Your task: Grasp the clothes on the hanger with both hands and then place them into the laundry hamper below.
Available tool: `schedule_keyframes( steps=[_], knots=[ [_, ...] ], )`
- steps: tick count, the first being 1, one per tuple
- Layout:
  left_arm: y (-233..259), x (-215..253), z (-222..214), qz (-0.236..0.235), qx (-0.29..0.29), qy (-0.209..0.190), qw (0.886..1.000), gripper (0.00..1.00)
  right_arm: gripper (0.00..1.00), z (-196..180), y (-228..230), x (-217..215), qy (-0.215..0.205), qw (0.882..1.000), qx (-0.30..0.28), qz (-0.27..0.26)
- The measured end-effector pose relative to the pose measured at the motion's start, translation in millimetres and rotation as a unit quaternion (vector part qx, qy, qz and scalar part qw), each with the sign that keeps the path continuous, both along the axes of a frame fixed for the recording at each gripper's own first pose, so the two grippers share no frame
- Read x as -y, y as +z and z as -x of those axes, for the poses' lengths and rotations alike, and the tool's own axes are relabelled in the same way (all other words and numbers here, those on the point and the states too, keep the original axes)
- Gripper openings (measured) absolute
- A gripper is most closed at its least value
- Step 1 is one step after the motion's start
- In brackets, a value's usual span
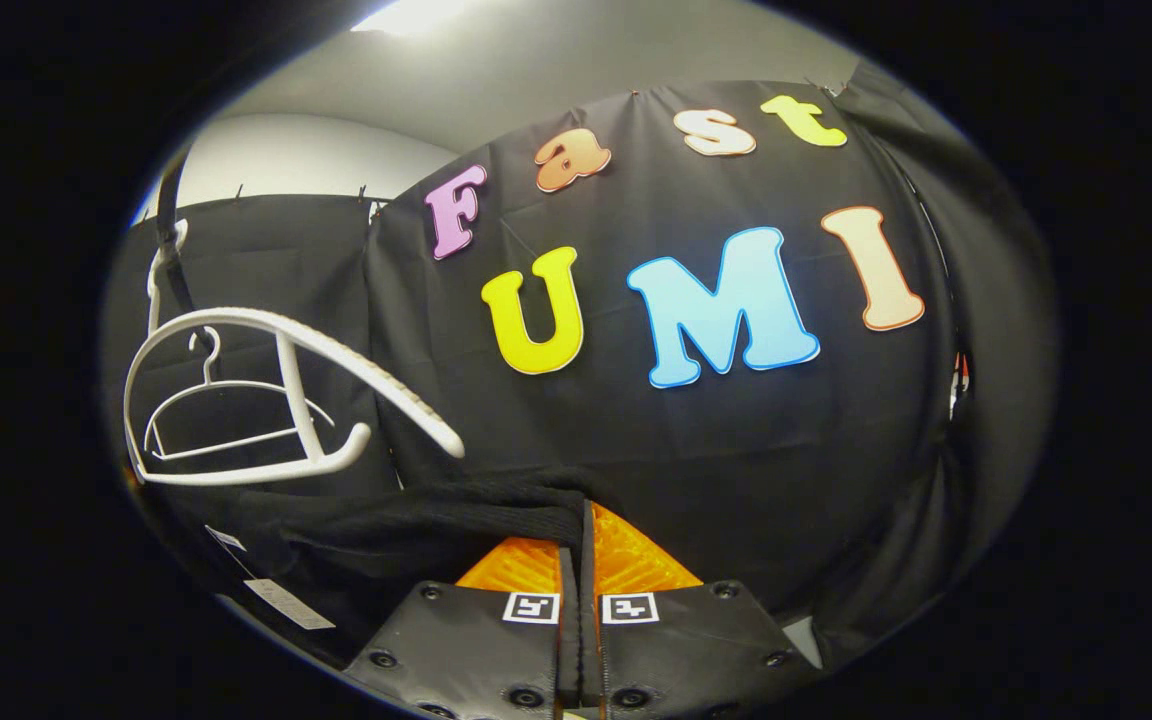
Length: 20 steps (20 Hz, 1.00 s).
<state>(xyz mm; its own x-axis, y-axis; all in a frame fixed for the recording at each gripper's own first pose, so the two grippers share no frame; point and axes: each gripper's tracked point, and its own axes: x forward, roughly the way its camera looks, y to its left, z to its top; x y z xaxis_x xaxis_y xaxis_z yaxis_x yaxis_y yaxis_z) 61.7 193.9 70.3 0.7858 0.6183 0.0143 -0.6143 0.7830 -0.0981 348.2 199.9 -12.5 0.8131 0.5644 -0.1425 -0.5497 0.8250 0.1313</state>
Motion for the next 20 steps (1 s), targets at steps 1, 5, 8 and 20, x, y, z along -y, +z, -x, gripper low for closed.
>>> schedule_keyframes(
  steps=[1,5,8,20],
  knots=[
    [-4,1,5,0.009,0.000,-0.001,1.000,0.01,0.01,2,-1,-1,0.000,1.000,-0.003,0.000],
    [-24,4,15,0.027,-0.010,-0.012,1.000,0.01,0.01,17,-1,11,-0.013,1.000,0.003,0.013],
    [-42,1,18,0.037,-0.022,-0.028,0.999,0.01,0.01,31,-12,22,-0.033,0.999,-0.012,0.026],
    [-116,-8,45,0.058,-0.082,-0.143,0.985,0.01,0.02,120,-43,56,-0.115,0.989,-0.049,0.075]
  ],
)
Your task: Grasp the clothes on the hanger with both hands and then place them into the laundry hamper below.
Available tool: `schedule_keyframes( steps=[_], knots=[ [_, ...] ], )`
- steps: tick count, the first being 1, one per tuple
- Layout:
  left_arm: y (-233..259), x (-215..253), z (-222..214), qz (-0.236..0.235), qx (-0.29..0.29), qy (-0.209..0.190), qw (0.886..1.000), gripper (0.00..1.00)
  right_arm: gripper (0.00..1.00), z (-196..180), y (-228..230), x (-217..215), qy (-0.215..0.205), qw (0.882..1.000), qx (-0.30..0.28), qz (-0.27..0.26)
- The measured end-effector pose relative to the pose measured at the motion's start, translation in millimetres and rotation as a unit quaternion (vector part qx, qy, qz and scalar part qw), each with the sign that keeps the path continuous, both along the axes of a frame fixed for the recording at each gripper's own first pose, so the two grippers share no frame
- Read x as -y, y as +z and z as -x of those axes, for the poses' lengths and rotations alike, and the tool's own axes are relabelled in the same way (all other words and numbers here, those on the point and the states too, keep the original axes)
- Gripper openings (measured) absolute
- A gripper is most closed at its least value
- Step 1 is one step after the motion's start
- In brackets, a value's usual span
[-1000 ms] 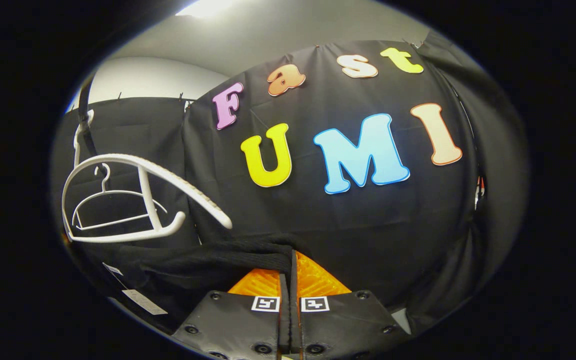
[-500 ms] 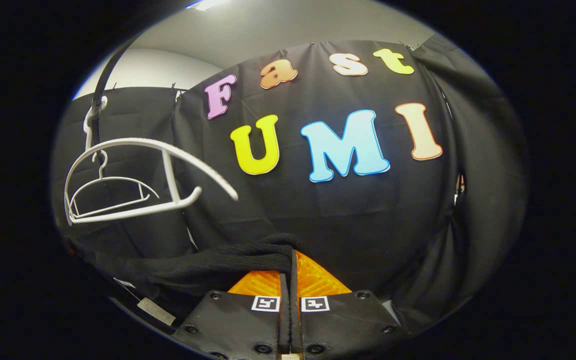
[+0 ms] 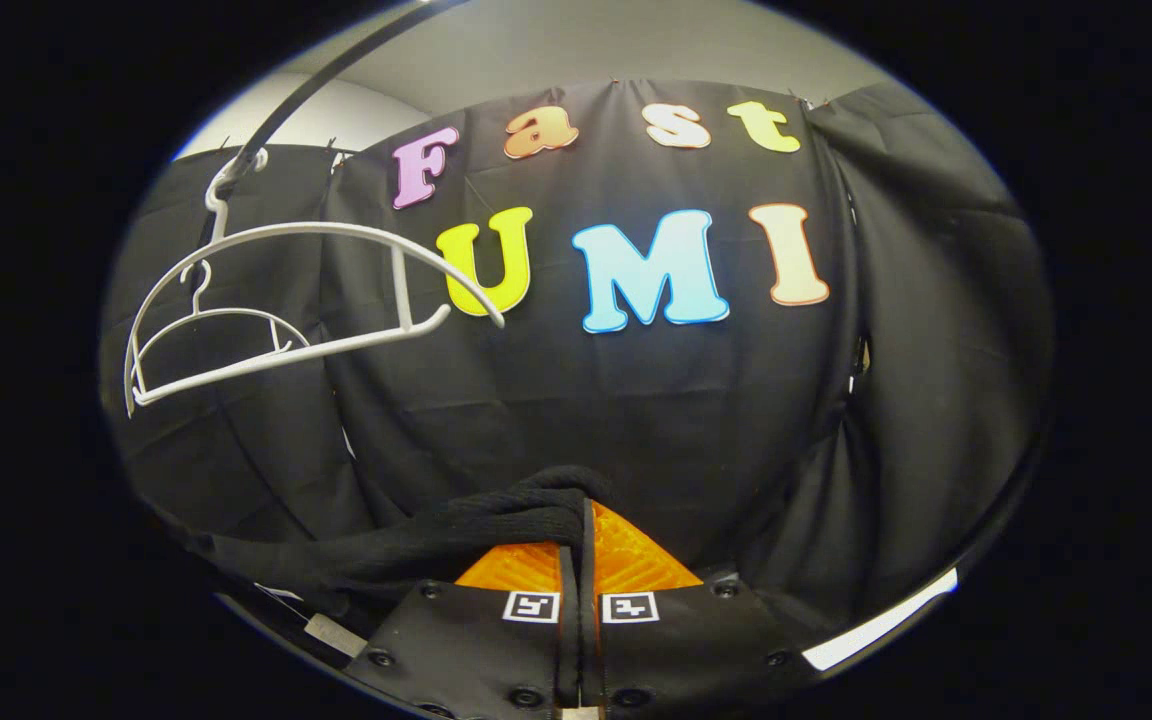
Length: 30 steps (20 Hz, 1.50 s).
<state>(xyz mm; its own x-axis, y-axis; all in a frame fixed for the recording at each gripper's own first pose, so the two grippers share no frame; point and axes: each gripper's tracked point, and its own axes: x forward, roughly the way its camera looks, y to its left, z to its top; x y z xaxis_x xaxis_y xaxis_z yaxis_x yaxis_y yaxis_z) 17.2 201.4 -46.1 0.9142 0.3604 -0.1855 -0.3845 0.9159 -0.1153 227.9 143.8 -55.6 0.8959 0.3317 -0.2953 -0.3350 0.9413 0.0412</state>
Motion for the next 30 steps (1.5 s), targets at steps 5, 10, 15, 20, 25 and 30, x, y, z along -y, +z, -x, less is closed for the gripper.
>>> schedule_keyframes(
  steps=[5,10,15,20,25,30],
  knots=[
    [-42,10,14,-0.013,-0.044,-0.059,0.997,0.01,0.00,57,-32,25,-0.038,0.999,-0.030,0.025],
    [-82,20,6,-0.024,-0.092,-0.123,0.988,0.01,0.02,109,-67,44,-0.075,0.994,-0.070,0.043],
    [-99,35,0,-0.013,-0.107,-0.179,0.978,0.01,0.02,142,-95,51,-0.099,0.988,-0.103,0.061],
    [-122,44,-2,-0.006,-0.125,-0.219,0.968,0.01,0.01,152,-108,38,-0.111,0.986,-0.118,0.050],
    [-139,50,-5,-0.012,-0.148,-0.238,0.960,0.01,0.02,149,-144,19,-0.101,0.983,-0.147,0.052],
    [-144,52,-2,-0.017,-0.178,-0.243,0.953,0.00,0.02,151,-184,11,-0.100,0.975,-0.193,0.036]
  ],
)
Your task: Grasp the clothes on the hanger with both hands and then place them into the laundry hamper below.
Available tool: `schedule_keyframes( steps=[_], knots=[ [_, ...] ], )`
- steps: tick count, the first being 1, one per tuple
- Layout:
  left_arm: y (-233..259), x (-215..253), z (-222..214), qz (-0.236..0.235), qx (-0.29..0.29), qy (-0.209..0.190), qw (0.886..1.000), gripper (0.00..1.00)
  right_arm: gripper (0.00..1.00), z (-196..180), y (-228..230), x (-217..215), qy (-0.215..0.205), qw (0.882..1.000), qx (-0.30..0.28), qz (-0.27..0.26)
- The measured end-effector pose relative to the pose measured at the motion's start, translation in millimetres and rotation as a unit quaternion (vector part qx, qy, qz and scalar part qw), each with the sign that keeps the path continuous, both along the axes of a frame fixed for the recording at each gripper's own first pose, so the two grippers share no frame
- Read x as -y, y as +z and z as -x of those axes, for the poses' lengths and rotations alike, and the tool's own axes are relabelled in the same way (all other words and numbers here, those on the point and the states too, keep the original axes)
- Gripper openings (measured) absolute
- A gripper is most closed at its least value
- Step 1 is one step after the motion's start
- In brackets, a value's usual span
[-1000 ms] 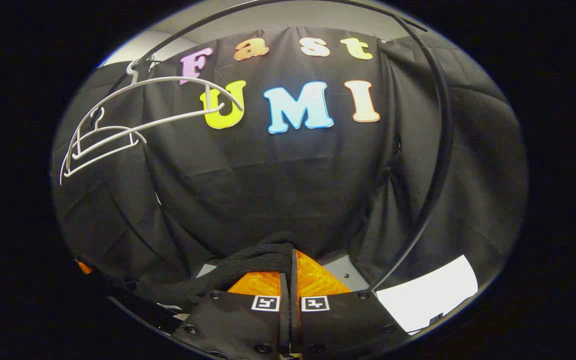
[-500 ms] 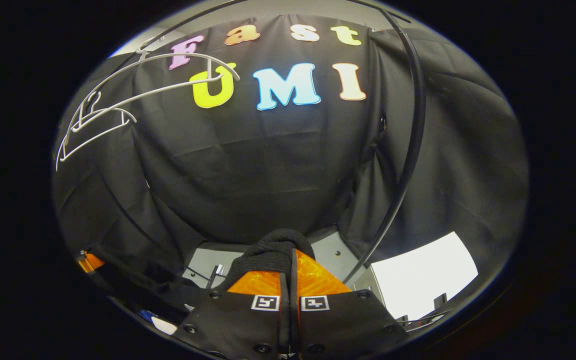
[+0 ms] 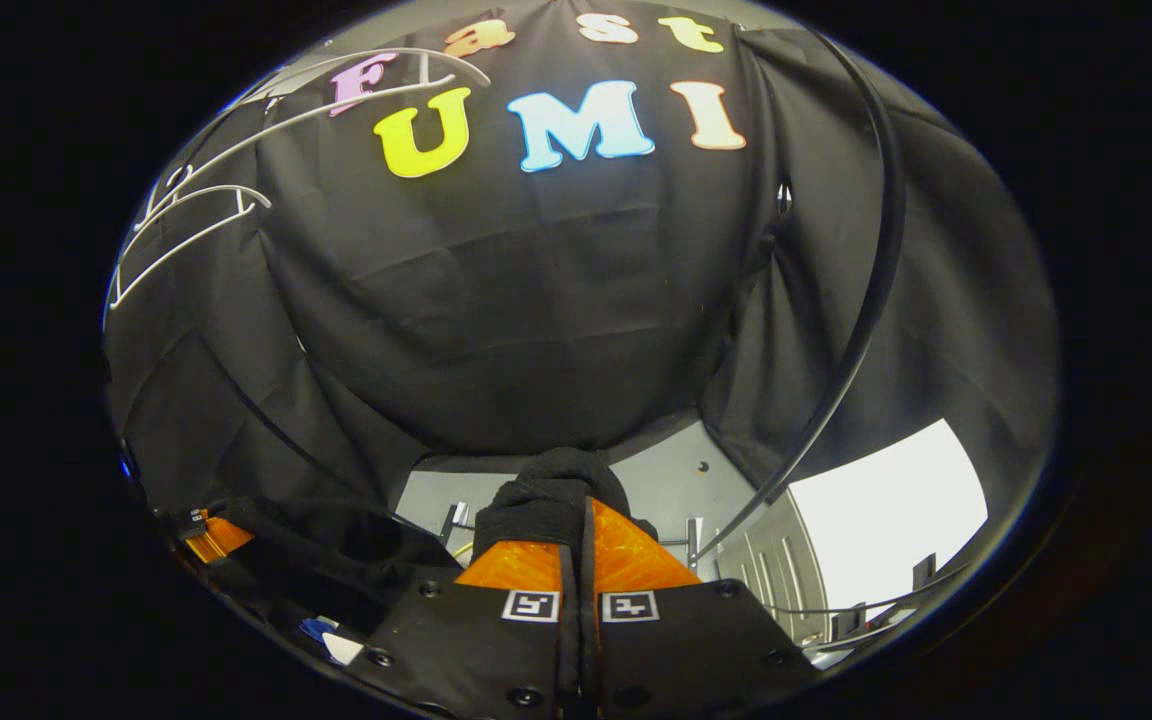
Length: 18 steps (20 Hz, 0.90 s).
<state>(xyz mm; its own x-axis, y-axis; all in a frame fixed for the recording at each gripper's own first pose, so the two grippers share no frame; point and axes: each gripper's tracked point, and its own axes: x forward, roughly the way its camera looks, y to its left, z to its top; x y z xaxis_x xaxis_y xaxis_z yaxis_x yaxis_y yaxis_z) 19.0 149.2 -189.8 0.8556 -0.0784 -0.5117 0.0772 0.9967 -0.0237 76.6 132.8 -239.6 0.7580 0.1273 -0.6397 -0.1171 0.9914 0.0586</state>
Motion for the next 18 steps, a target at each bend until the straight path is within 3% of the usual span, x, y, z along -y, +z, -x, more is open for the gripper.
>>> schedule_keyframes(
  steps=[6,12,18],
  knots=[
    [-18,5,9,0.000,-0.042,0.002,0.999,0.01,0.02,4,-54,4,-0.026,0.998,-0.059,-0.016],
    [-37,0,19,-0.027,-0.079,-0.035,0.996,0.01,0.02,11,-100,3,-0.033,0.994,-0.103,-0.017],
    [-55,-2,22,-0.035,-0.106,-0.025,0.993,0.02,0.02,16,-139,-4,-0.031,0.988,-0.149,-0.009]
  ],
)
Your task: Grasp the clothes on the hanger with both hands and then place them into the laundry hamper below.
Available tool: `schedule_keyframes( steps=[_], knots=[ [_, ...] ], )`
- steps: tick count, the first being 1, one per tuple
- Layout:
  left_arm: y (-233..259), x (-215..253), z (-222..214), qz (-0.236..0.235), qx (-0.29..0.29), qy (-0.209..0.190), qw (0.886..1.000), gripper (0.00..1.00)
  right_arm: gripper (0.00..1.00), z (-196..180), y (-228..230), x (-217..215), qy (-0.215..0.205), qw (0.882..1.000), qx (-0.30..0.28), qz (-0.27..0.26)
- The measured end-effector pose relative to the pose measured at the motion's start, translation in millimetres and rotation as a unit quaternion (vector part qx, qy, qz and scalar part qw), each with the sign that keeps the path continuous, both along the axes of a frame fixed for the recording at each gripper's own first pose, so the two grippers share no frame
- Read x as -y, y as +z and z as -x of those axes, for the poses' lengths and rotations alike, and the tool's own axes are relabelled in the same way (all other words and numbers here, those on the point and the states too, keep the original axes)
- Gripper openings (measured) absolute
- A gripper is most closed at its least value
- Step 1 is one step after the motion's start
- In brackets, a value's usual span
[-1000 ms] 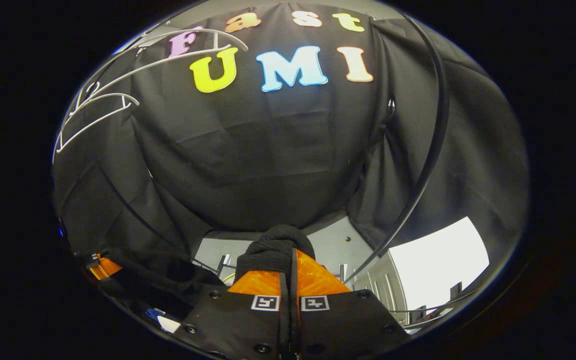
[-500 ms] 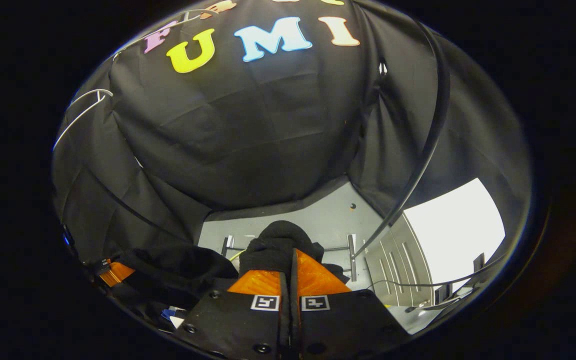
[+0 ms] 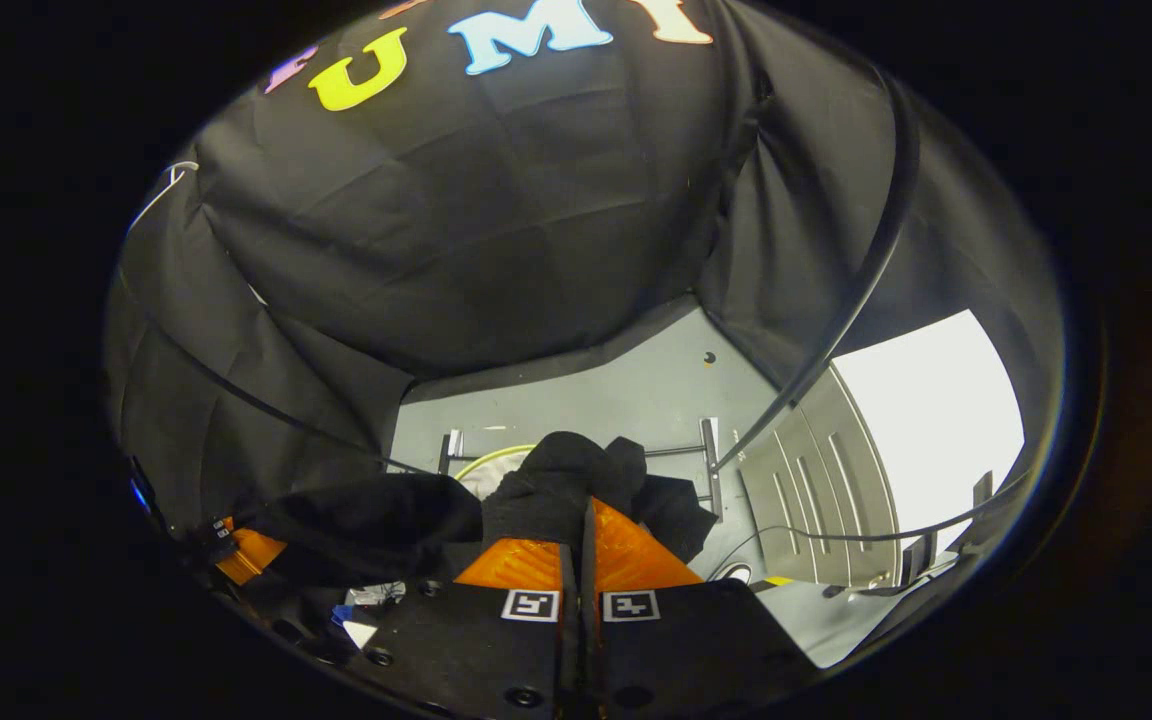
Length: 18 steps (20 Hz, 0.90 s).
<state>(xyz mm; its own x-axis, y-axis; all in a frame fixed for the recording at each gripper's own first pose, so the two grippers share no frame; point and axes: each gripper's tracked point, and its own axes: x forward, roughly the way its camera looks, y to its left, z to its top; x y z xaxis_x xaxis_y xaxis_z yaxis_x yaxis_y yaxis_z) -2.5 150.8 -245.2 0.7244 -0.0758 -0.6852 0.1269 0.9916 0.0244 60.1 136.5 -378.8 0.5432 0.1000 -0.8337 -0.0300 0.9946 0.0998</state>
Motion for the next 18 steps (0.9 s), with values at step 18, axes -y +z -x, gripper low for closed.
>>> schedule_keyframes(
  steps=[18],
  knots=[
    [-19,1,13,0.020,-0.034,0.088,0.995,0.20,0.34,21,-37,-29,0.079,0.994,-0.069,-0.004]
  ],
)
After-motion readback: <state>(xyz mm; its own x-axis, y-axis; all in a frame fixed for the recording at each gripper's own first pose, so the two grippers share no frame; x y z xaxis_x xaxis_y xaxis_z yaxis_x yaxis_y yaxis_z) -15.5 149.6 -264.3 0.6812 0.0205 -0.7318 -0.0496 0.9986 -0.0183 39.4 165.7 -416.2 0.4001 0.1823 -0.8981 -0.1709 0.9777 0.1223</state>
